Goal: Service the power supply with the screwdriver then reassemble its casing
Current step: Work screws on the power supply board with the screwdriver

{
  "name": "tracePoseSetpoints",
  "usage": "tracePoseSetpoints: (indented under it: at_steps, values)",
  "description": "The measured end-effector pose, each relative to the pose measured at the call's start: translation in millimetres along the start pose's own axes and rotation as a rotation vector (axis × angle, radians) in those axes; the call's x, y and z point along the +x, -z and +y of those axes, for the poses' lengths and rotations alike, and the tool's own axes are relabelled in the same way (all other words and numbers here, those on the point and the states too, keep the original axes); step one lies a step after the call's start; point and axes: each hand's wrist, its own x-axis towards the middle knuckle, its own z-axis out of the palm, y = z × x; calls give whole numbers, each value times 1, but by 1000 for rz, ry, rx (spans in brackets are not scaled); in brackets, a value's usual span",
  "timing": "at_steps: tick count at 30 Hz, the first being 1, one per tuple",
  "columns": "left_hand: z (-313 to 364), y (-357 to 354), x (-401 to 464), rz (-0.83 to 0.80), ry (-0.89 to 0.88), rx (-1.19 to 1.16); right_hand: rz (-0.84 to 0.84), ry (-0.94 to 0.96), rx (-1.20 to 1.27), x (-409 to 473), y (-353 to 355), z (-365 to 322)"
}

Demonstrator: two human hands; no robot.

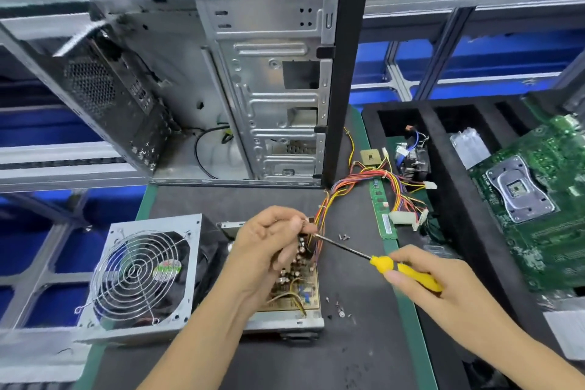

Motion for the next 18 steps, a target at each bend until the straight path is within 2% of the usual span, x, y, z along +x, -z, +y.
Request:
tracePoseSetpoints:
  at_steps: [7,18]
  values:
    - [13,4,5,-51,-23,-68,166,153,-84,12,8,-28]
    - [17,4,13,-93,2,-85,171,177,-267,25,12,-34]
